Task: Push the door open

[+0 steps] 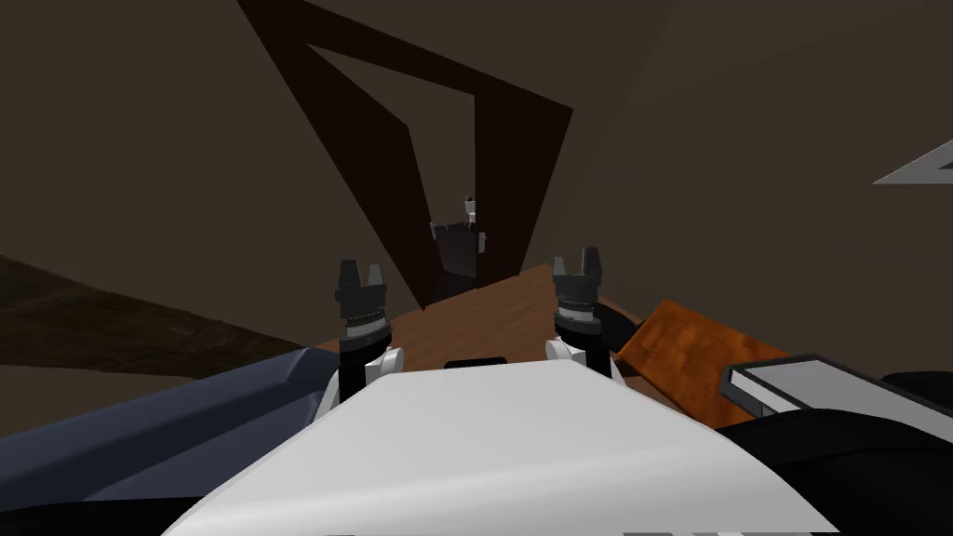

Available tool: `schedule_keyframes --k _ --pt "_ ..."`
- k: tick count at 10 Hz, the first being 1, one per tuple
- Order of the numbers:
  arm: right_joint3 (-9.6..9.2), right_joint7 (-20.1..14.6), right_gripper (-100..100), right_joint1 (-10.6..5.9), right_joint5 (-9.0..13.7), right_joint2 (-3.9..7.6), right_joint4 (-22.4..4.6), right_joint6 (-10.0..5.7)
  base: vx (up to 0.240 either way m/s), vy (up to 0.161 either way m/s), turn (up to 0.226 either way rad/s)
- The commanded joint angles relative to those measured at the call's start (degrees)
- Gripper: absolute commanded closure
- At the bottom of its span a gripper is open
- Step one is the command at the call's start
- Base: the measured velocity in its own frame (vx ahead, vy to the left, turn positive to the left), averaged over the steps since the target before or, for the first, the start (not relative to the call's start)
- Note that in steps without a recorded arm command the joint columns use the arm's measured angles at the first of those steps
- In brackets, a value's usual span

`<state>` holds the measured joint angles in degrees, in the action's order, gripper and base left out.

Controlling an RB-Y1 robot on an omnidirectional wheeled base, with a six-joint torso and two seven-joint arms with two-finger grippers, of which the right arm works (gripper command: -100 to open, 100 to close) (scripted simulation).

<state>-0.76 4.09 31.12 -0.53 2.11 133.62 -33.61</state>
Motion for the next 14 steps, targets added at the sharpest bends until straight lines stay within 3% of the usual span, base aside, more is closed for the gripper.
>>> schedule_keyframes --k 1,9,14 --pt "-0.43 0.2 -100 -0.21 0.2 0.25 -0.9 0.33 0.212 -0.033 0.006" --pt "-3.62 1.4 -100 -1.75 1.6 1.51 -7.5 2.82 0.194 -0.044 0.042" --pt "-6.65 2.5 -100 -3.22 2.9 2.16 -13.7 5.18 0.177 -0.057 0.054"
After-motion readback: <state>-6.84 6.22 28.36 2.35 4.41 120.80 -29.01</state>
